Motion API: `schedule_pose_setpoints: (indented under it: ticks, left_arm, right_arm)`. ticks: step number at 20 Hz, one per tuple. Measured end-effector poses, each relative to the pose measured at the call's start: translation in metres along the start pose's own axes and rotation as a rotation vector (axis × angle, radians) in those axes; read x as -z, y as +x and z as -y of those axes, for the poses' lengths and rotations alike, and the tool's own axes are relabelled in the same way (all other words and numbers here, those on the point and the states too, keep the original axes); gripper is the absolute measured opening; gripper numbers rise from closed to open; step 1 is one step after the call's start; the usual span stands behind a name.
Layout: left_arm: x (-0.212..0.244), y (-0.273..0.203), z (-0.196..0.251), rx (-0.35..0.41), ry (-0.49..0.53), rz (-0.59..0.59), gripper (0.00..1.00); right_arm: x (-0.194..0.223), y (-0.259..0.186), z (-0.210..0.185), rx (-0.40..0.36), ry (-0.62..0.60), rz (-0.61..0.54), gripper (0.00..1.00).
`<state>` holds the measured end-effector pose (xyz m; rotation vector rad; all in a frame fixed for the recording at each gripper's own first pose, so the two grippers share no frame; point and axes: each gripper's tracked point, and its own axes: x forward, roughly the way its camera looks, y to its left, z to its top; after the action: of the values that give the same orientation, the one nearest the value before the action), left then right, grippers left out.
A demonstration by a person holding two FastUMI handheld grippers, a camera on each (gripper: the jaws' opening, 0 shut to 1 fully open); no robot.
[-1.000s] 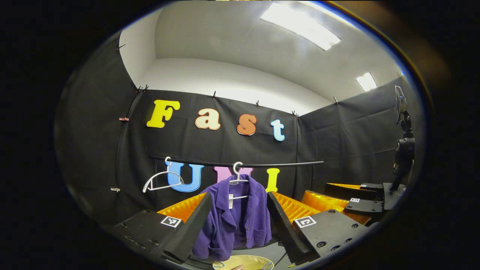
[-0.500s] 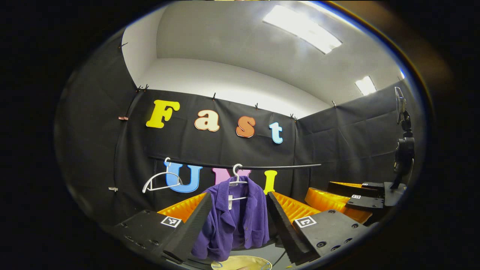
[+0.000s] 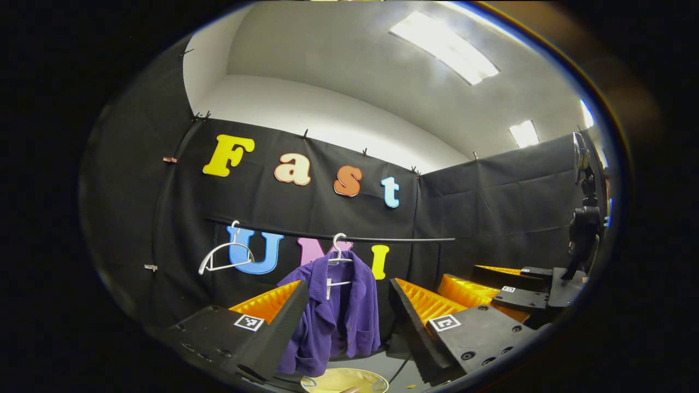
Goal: Grasp the clothes on the hanger with both hands and then place them into the laundry hamper below.
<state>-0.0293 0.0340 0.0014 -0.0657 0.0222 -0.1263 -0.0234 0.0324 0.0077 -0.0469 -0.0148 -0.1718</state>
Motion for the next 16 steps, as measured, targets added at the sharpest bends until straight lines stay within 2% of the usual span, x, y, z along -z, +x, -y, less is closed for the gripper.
schedule_pose_setpoints:
  ticks: [2, 3, 8, 12, 16]
  left_arm:
    - [0.004, -0.004, -0.007, 0.015, -0.011, -0.004, 0.93]
    - [0.008, -0.003, -0.013, 0.016, -0.017, -0.009, 0.93]
    - [0.024, 0.018, -0.027, 0.023, -0.04, -0.044, 0.93]
    - [0.046, 0.05, -0.028, 0.013, -0.041, -0.074, 0.94]
    - [0.069, 0.099, -0.023, -0.028, -0.046, -0.078, 0.94]
  right_arm:
    - [0.005, -0.001, -0.005, 0.015, 0.0, -0.009, 0.94]
    - [0.01, 0.0, -0.007, 0.018, 0.0, -0.018, 0.97]
    - [0.024, 0.019, -0.006, 0.026, -0.014, -0.037, 0.97]
    - [0.042, 0.061, 0.001, -0.006, 0.011, -0.046, 0.97]
    - [0.07, 0.123, 0.016, -0.073, 0.02, -0.066, 0.97]
